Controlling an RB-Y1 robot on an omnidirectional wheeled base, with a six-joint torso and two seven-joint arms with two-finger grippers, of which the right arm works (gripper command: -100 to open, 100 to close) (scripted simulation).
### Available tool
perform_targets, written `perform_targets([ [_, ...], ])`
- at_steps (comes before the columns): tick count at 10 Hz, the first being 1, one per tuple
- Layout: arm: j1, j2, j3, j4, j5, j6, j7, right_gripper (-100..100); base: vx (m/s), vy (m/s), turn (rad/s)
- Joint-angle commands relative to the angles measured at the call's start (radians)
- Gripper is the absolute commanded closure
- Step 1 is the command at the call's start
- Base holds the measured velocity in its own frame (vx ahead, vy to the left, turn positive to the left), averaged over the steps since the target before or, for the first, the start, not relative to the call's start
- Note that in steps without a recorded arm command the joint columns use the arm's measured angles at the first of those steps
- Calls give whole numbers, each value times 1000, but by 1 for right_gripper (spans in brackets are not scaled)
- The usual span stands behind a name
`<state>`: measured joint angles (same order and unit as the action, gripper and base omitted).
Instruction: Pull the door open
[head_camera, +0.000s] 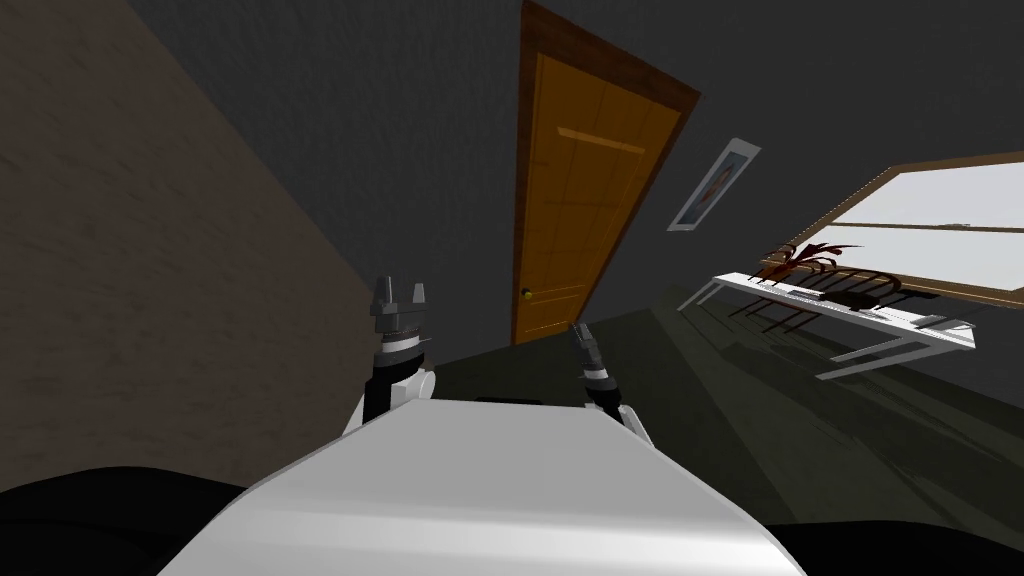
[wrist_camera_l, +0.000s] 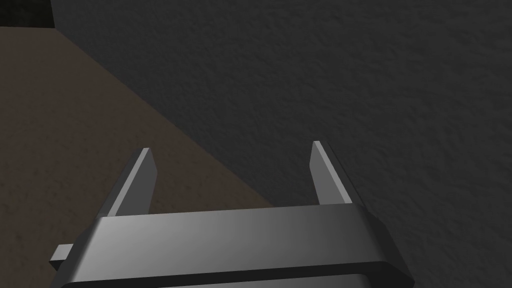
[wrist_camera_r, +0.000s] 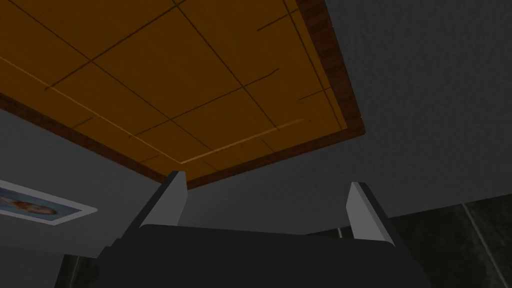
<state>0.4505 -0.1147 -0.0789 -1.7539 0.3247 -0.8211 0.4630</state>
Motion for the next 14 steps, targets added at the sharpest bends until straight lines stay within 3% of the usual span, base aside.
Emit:
perform_targets([
  [1, -5, -2, 2, 30, 15, -7, 29, -100, 100, 71, -1],
  [14, -43, -33, -10, 338, 127, -109, 261, -100, 113, 51, -4],
])
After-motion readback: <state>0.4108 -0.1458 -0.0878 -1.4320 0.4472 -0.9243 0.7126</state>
